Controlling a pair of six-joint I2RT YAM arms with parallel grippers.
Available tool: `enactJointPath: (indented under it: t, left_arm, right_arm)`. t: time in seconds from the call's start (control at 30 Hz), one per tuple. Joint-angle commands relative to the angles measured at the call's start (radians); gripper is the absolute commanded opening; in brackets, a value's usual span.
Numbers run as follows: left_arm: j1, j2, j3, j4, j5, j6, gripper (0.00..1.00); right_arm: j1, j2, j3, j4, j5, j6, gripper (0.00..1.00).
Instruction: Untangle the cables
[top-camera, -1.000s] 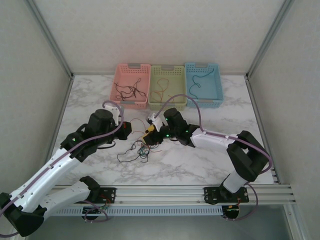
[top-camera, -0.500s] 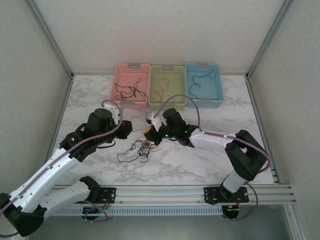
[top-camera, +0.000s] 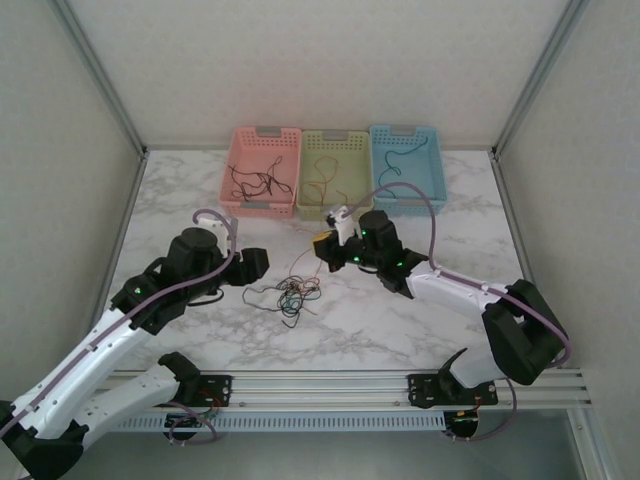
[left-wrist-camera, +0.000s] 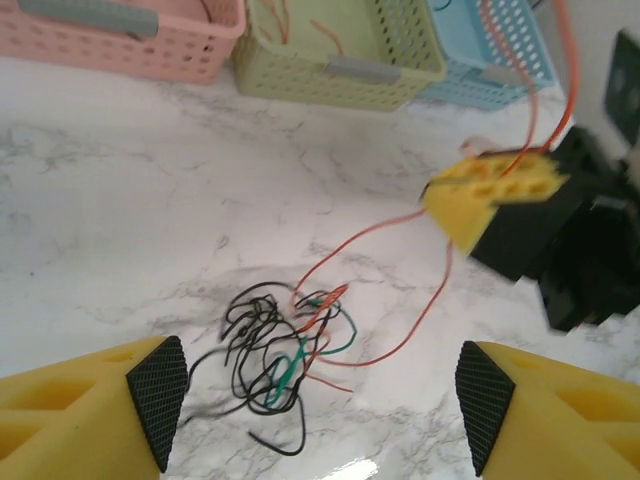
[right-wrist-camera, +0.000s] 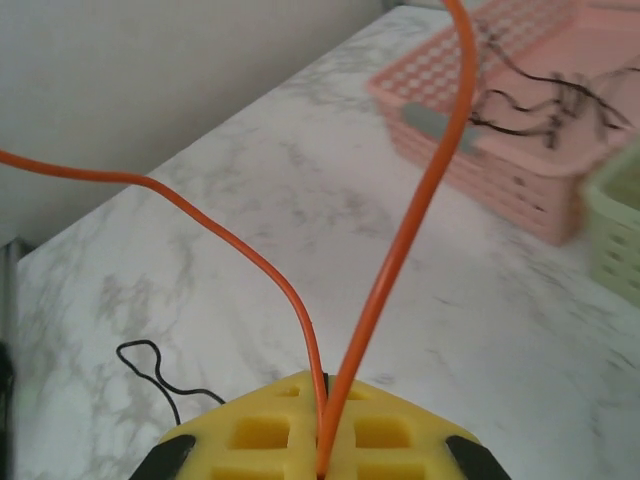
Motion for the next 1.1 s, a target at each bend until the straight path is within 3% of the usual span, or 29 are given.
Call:
enactJointPath:
  t: [0.0,0.3,0.53,0.87,0.93,1.07]
  left_arm:
    - [-0.004,0.006,-0.089,-0.004,-0.019,-0.031,0.74]
    - [-0.005,0.129,-0.28,0.152,-0.024,-0.094,0.74]
    - [-0.004,0.213,-0.274,0.176,-0.168,-0.059,0.77]
    - [0.005,0.433,-0.228,0.308,-0.181,-0.056,0.74]
    - [0.009,0.459,-0.216,0.323,-0.171,-0.045,0.66]
    - [0.023,0.509,-0.198,0.332,-0.144,-0.029,0.34]
  right_arm:
    - [-0.04,-0.014,-0.035,0.051,0.046,0.087,0.0]
    - [-0.057,-0.011,-0.037,0.025,0.055,0.097,0.0]
    - [-0.057,-0.008,-0.034,0.012,0.052,0.096,0.0]
    - [-0.056,0.002,-0.03,0.002,0.047,0.095,0.0]
    - [-0.057,0.001,-0.032,0.001,0.046,0.093,0.0]
    - [-0.057,-0.006,-0.037,-0.001,0.05,0.085,0.0]
